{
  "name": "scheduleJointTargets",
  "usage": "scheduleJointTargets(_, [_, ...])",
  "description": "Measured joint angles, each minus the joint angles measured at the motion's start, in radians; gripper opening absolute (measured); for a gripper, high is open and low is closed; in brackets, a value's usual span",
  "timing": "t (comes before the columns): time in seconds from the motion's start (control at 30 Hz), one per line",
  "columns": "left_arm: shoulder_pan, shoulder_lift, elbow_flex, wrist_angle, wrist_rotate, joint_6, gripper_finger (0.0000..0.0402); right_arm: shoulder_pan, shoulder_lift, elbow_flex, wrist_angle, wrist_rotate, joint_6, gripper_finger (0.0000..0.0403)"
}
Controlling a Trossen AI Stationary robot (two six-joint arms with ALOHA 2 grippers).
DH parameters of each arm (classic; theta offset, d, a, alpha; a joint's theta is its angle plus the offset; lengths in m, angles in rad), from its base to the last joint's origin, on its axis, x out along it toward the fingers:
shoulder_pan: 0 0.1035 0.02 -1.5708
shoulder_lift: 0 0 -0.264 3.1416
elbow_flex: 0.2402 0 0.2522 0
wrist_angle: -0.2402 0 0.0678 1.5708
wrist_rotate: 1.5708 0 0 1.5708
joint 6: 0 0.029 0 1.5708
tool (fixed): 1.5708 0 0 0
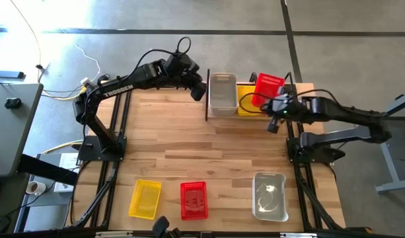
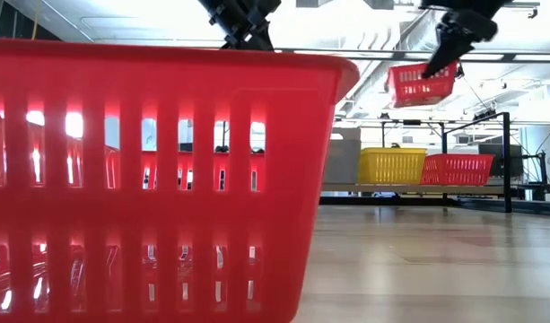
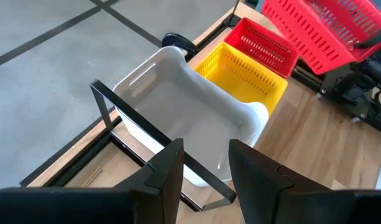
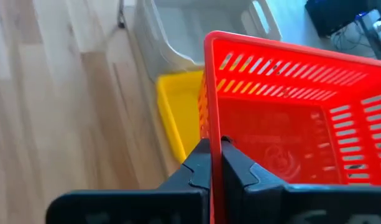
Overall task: Stack baskets on shelf by color
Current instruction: Stack the top red bin on top of the red bin on the shelf
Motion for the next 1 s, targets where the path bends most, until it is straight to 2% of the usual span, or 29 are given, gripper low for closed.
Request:
scheduleJointTargets(0.13, [0.000, 0.000, 0.000, 0.028, 0.000, 0.000, 0.0117, -0.054, -0.084, -0.053, -0.005, -0.007, -0.067, 0.0000])
scheduleJointTargets(0.3, [0.000, 0.000, 0.000, 0.050, 0.000, 0.000, 0.0117, -0.125, -0.137, -0.113, -0.032, -0.026, -0.230, 0.0000])
scheduleJointTargets(0.47, [0.000, 0.000, 0.000, 0.050, -0.001, 0.000, 0.0117, -0.173, -0.133, -0.154, -0.063, -0.041, -0.315, 0.0000])
scheduleJointTargets(0.73, [0.000, 0.000, 0.000, 0.050, -0.001, 0.000, 0.0117, -0.237, -0.133, -0.197, -0.064, -0.163, -0.435, 0.0000])
scheduleJointTargets(1.0, [0.000, 0.000, 0.000, 0.050, 0.000, -0.002, 0.0117, -0.303, -0.133, -0.259, -0.032, -0.138, -0.539, 0.0000])
